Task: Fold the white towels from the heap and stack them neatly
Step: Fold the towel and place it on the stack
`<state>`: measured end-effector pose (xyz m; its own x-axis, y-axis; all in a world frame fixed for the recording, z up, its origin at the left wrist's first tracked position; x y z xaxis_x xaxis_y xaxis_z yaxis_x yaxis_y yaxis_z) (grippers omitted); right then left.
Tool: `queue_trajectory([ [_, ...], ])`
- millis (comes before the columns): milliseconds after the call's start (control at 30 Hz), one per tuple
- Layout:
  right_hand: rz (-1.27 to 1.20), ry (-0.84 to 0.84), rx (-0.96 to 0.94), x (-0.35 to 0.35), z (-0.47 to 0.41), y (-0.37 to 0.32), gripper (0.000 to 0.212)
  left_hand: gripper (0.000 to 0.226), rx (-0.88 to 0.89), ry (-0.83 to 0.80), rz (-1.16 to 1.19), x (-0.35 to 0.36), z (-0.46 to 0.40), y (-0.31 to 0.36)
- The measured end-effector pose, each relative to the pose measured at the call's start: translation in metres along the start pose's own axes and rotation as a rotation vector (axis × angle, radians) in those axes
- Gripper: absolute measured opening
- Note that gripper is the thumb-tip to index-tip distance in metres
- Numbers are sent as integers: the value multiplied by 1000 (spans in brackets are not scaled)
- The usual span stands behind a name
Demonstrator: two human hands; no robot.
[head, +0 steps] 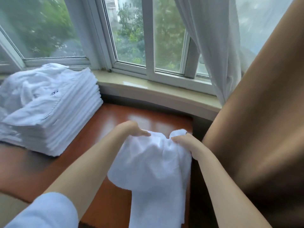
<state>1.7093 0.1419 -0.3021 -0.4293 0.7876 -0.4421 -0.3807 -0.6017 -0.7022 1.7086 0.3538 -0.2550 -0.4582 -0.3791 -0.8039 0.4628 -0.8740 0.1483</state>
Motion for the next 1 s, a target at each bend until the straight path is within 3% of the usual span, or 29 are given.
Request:
queue_trajectory([
  [100,-193,129,-97,2,-25,-11,8,82,103,482,-75,-28,-21,1],
  [200,-239,166,-147,9,-61,-25,26,92,230,609,-166,-38,-57,6],
  [333,-86,194,2,34,-101,-7,40,70,342,517,-100,11,-104,-4],
  [433,201,212,214,57,-110,40,56,59,355,368,-84,79,-121,-21],
  [500,458,224,204,70,-108,65,54,56,341,241,-104,119,-120,-32],
  [567,547,283,134,75,-107,78,56,54,312,200,-92,147,-115,-41],
  [700,349,403,80,77,-98,87,56,54,230,209,-64,193,-79,-56],
  [800,188,463,103,71,-75,108,42,51,85,238,83,224,-32,-60],
  [1000,178,53,-12,86,-17,156,21,57,-313,465,569,276,70,-48],
])
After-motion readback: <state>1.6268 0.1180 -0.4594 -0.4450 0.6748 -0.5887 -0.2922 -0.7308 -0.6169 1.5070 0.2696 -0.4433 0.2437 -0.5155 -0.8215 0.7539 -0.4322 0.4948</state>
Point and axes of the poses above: each hand's wrist, its own z-axis away from the middle knuckle, its own x-axis out of the palm, y = z × x, the point moved 3 cm from there along -z, towards the middle knuckle, and after that the axes turned 11 degrees about z, right-handed, at the moved point
